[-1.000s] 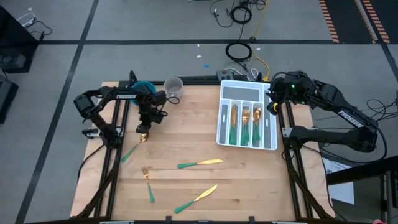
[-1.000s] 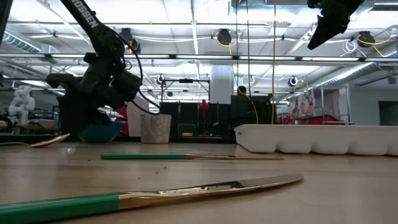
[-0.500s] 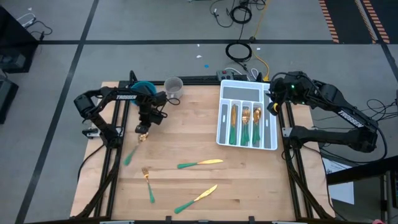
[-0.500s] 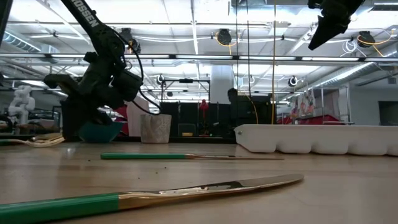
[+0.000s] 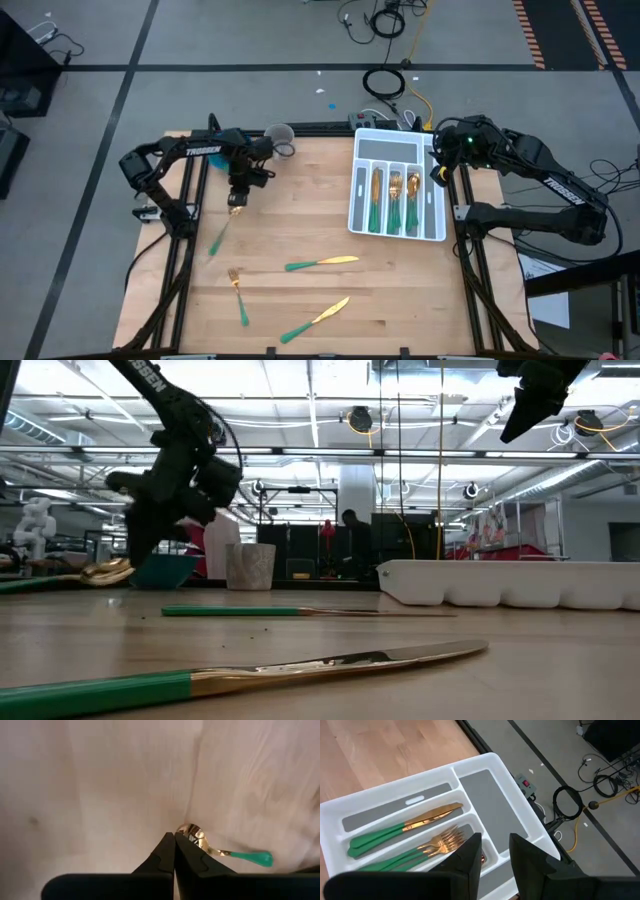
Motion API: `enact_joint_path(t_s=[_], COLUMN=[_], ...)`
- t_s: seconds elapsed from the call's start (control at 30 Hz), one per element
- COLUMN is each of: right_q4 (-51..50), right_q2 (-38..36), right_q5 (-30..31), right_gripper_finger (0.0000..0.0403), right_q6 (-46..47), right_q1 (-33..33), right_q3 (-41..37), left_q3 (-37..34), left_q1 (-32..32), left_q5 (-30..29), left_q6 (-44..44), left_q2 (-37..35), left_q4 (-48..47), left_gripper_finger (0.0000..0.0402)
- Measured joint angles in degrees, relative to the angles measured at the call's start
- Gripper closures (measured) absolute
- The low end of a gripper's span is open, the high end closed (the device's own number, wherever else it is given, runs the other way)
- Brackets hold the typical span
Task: Sort silverware
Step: Put the green spoon into the white cutlery tray
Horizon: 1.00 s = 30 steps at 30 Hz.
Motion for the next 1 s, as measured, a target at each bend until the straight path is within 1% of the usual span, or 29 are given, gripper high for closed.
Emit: enact_joint_path(t_s=[0.27, 0.5, 0.57, 0.73, 0.87, 0.93, 1.0], right_q4=[-0.07, -0.92, -0.92, -0.92, -1.61, -2.18, -3.03], right_q2=[0.00, -0.02, -0.02, -0.02, -0.03, -0.19, -0.75], right_q5=[0.00, 0.24, 0.24, 0.42, 0.75, 3.79, 9.30], right_gripper_finger=[0.0312, 0.0312, 0.0312, 0.0312, 0.0312, 0.0312, 0.0312], right_q6=[-0.12, -0.63, -0.63, -1.11, -1.20, 0.13, 2.71], right_q1=[0.00, -0.02, -0.02, -0.02, -0.02, -0.02, -0.04], right_q3=[0.00, 0.00, 0.00, 0.00, 0.00, 0.00, 0.00], left_q3=[12.72, 24.82, 27.52, 31.53, 32.49, 32.49, 32.50], left_q1=[-0.86, -2.55, -3.05, -4.00, -5.34, -5.98, -6.63], left_q5=[6.84, 11.69, 12.60, 17.64, 18.03, 18.03, 18.01], left_q6=[-9.00, -16.23, -19.42, -27.36, -33.28, -36.64, -40.11], left_q2=[0.02, 0.02, 0.02, 0.02, 0.02, 0.02, 0.18], left_q4=[-2.46, -0.89, 2.03, 12.07, 20.77, 25.91, 32.06], left_gripper_finger=[0.0401, 0.0401, 0.0401, 0.0401, 0.0401, 0.0401, 0.0401])
